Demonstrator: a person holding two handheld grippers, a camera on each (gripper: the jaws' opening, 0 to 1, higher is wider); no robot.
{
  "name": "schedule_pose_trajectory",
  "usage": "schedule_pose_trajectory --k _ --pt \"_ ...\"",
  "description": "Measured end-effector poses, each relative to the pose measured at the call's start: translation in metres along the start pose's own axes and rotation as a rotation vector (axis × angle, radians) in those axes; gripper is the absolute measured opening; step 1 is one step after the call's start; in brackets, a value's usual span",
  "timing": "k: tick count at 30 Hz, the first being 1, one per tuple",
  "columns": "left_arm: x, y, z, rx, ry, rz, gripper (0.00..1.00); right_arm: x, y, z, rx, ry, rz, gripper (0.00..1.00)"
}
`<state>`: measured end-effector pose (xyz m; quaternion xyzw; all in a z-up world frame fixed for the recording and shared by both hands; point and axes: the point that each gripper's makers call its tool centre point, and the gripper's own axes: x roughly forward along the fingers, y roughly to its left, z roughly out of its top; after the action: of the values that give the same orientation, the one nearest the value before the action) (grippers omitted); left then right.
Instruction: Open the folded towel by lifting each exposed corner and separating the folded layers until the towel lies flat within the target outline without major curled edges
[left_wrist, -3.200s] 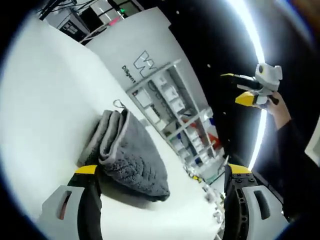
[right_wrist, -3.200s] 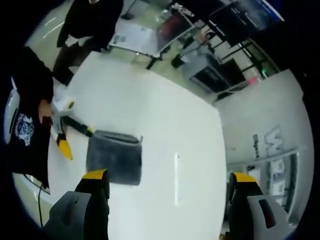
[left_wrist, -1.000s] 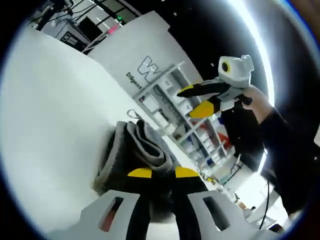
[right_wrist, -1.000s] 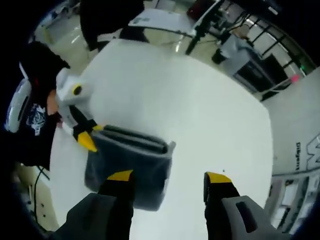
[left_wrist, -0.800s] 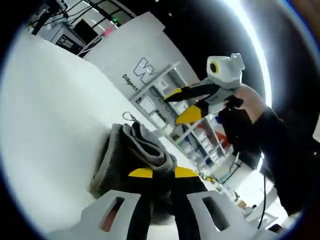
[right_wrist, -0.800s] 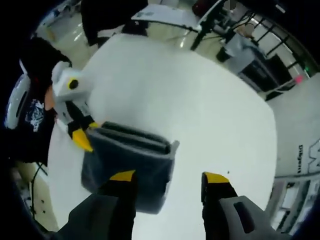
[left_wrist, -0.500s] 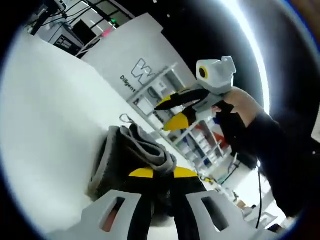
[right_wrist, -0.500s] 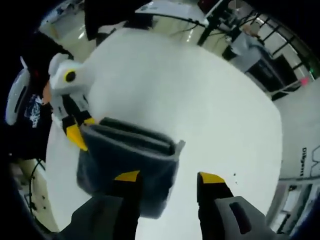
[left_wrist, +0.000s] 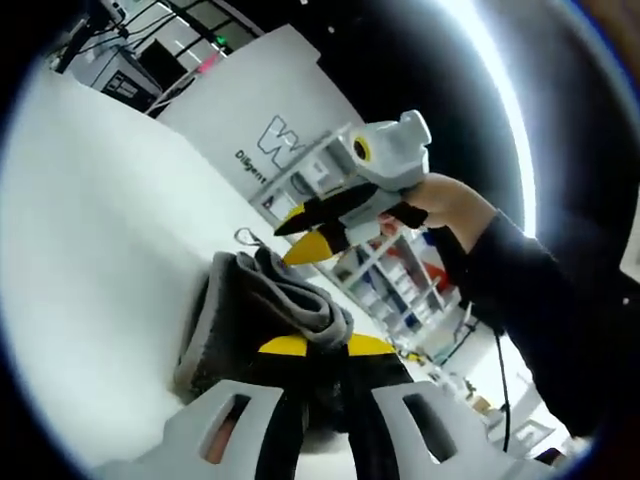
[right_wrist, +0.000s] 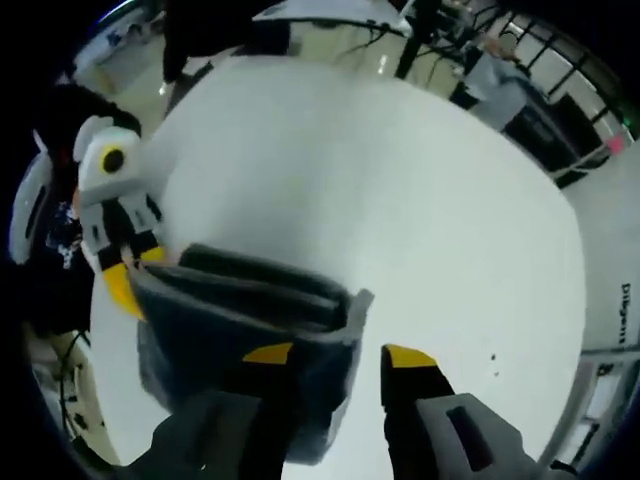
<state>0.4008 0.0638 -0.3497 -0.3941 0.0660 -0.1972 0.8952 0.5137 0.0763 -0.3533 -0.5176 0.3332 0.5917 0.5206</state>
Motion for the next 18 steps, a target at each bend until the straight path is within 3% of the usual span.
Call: schedule_pose_trajectory --k 6,11,18 --pt "0.000 -0.001 -0.002 -0.007 0.003 -0.002 0.08 0.005 -0.009 0.003 -0.014 0.012 0.007 0.32" --pt "-0.001 -0.002 -0.004 -0.019 0.008 -0.004 0.08 0.019 -0.010 -0.006 -0.040 0.059 -0.010 0.33" --pt "0.000 -0.001 -0.005 -0.025 0.016 -0.004 0.08 0.031 -0.005 -0.012 -0.052 0.066 0.011 0.33"
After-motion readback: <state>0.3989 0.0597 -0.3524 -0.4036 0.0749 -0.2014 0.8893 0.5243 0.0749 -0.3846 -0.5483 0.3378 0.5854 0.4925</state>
